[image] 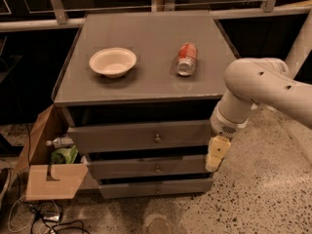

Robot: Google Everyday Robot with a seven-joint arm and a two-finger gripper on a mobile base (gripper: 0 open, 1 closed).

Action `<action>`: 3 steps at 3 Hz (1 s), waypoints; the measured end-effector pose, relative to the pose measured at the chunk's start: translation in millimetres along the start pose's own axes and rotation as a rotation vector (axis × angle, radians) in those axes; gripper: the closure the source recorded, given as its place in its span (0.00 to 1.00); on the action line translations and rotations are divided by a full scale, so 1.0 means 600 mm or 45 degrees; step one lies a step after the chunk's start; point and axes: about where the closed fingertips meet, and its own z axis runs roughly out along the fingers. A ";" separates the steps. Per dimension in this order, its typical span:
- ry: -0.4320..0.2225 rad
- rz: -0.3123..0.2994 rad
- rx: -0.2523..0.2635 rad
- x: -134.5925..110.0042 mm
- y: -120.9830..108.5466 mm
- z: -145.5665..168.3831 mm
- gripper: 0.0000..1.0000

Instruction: Open top drawer

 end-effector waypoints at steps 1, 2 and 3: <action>0.016 0.010 0.005 0.002 -0.031 0.014 0.00; 0.028 0.010 0.004 -0.003 -0.058 0.029 0.00; 0.033 0.010 0.006 -0.011 -0.078 0.040 0.00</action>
Offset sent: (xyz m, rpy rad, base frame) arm 0.0556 -0.0073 -0.0233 -0.0303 0.0042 -0.0106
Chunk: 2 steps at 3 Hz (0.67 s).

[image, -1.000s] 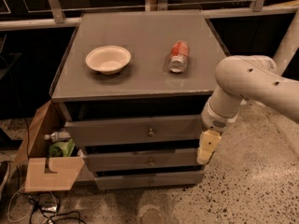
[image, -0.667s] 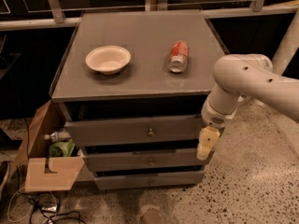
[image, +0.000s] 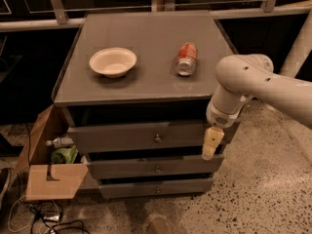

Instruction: Open top drawer

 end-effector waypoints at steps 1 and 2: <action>0.011 0.001 -0.036 -0.003 0.003 0.022 0.00; 0.019 -0.007 -0.089 -0.009 0.024 0.042 0.00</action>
Offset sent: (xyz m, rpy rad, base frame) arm -0.0301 0.0290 -0.0495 0.0167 0.1408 0.0405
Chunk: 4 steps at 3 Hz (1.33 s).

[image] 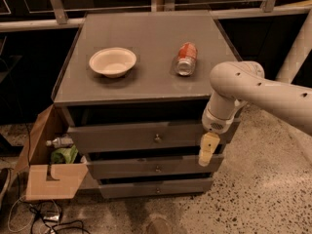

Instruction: Open top drawer

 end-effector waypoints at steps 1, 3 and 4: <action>0.000 0.000 0.000 0.000 0.000 -0.002 0.00; -0.048 0.064 -0.043 0.034 0.084 -0.084 0.00; -0.086 0.118 -0.060 0.059 0.151 -0.176 0.00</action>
Offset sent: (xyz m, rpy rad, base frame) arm -0.1274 -0.0205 0.0935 0.1111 0.0774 -0.0946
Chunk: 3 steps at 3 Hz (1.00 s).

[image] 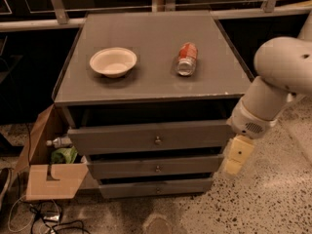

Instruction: Open top drawer

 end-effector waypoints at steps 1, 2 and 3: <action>0.000 0.001 -0.003 0.001 0.008 -0.009 0.00; -0.017 -0.020 0.012 -0.023 -0.020 0.009 0.00; -0.022 -0.042 0.022 -0.054 -0.060 0.033 0.00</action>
Offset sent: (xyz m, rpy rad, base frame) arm 0.0531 0.0234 -0.0208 0.0245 -0.0499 0.0310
